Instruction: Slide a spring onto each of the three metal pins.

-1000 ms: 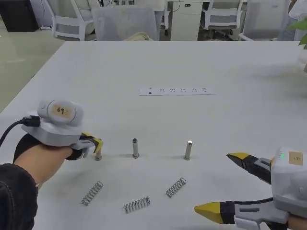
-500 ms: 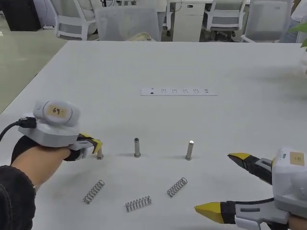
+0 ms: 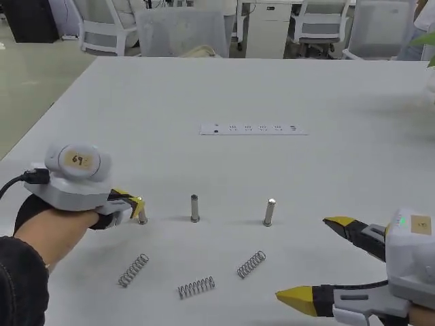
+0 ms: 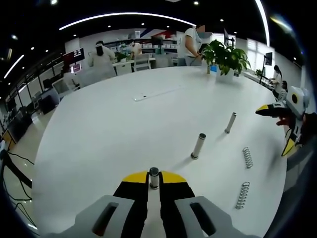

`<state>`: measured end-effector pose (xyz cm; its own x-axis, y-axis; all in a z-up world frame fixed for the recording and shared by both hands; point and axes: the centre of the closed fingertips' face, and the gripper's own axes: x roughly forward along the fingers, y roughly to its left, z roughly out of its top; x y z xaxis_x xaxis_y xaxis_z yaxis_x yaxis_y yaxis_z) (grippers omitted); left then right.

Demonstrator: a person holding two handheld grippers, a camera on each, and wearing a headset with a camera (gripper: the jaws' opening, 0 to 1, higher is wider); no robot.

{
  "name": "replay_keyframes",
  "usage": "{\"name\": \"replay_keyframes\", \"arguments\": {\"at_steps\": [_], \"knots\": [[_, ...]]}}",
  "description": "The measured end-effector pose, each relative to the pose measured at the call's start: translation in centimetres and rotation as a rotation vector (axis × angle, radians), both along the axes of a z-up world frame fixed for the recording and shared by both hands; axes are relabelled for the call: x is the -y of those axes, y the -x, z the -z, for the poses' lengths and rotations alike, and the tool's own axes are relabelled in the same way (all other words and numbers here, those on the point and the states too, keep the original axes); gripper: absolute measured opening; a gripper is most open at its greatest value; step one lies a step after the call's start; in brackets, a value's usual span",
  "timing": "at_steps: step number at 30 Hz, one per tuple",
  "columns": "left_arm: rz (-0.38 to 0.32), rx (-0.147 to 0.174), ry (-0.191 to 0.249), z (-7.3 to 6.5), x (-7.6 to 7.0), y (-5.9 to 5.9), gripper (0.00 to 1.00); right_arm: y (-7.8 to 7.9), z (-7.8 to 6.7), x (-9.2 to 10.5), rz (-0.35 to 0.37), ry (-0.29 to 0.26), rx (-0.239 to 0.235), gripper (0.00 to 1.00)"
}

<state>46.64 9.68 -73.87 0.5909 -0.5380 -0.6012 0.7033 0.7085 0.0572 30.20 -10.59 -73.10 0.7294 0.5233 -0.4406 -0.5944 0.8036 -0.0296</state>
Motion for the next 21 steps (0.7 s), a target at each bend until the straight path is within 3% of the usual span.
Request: {"name": "replay_keyframes", "arguments": {"at_steps": [21], "knots": [[-0.003,0.008,0.009,-0.08,-0.22,0.41,0.11,0.02,0.03,0.01,-0.007,0.005,-0.001,0.91]]}}
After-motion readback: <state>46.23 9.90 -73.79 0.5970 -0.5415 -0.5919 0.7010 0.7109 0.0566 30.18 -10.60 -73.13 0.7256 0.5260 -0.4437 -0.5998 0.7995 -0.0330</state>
